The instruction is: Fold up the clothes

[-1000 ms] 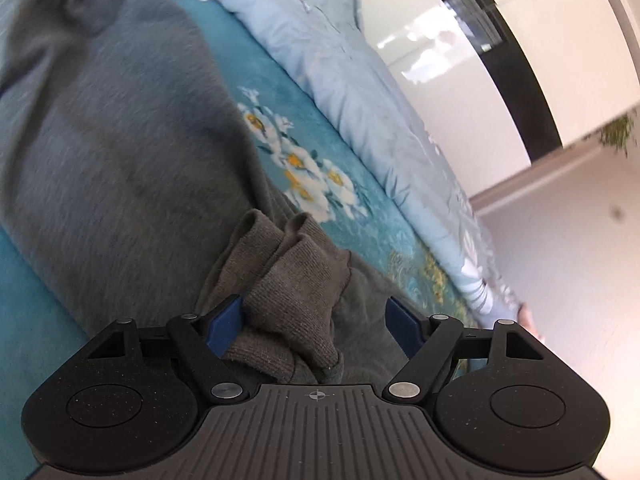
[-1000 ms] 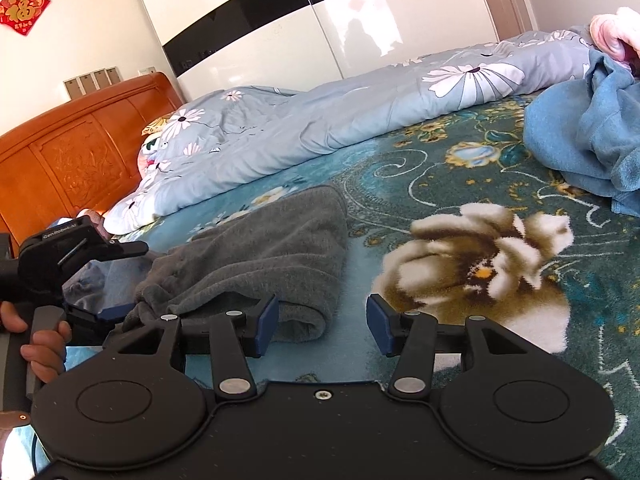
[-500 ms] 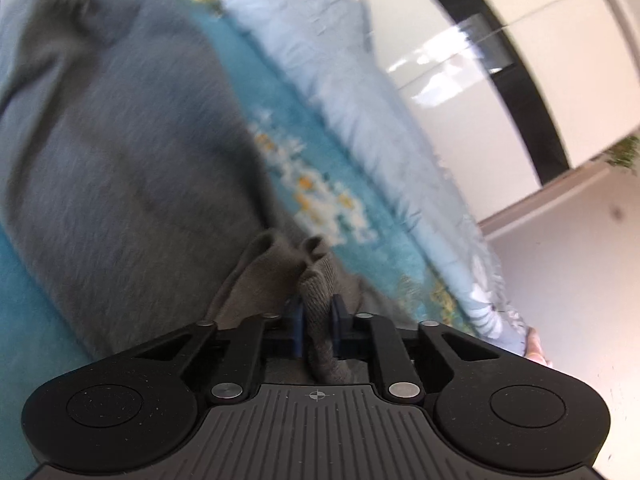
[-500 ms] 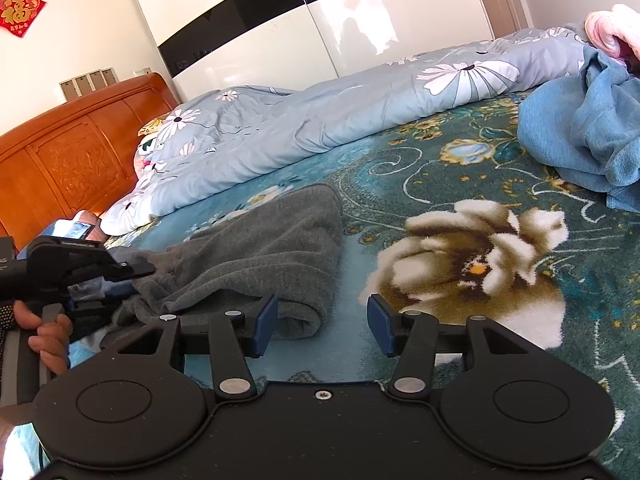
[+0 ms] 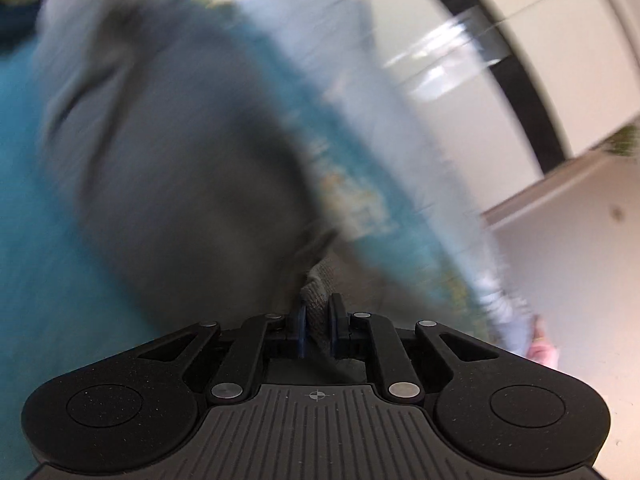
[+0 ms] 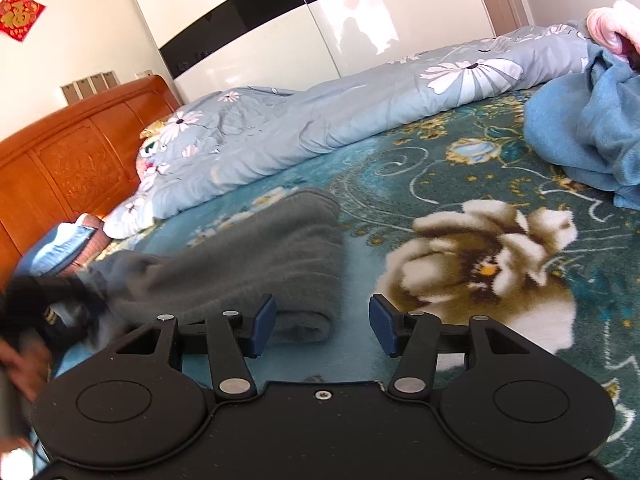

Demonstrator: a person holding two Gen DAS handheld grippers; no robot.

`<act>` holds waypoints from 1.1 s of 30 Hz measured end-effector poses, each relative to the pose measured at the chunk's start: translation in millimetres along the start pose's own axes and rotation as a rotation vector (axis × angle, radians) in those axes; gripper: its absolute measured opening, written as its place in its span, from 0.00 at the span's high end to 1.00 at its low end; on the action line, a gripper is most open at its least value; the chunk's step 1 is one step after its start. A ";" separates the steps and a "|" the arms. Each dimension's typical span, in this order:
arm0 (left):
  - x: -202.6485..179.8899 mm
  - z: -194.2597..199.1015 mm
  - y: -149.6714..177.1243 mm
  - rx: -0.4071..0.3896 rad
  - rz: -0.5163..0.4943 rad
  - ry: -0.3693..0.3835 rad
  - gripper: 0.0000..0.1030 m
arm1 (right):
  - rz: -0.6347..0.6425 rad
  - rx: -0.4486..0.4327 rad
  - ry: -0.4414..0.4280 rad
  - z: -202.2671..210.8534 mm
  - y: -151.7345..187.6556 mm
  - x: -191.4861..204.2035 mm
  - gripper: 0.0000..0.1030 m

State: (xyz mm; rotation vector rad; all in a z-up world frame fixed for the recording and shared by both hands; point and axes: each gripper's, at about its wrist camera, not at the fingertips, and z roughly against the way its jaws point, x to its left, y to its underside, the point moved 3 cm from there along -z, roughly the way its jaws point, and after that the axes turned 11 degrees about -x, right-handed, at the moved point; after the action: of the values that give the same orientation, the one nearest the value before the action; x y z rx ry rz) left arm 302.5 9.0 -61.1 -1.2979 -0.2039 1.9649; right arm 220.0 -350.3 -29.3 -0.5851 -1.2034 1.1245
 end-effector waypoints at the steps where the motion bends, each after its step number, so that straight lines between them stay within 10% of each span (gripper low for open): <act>1: 2.5 1.0 0.0 -0.001 0.006 0.009 0.90 | -0.008 -0.006 -0.012 -0.5 -2.0 0.3 0.48; 19: 40.4 88.9 -19.3 -0.023 0.044 -0.027 0.64 | -0.381 0.116 -0.074 -74.7 1.1 -21.3 0.45; 25: 47.9 120.3 -31.4 -0.054 0.084 -0.046 0.61 | -0.373 0.122 -0.055 -73.6 -4.7 -7.5 0.81; 33: 32.0 165.4 -36.8 -0.077 0.083 -0.006 0.50 | -0.342 0.042 -0.021 -34.2 -43.3 2.7 0.88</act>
State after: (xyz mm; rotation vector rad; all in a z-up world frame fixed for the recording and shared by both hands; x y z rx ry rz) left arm 175.4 99.5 12.4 -1.3696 -0.2335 2.0483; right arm 267.4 -357.8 -2.0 -0.3200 -1.2403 0.8644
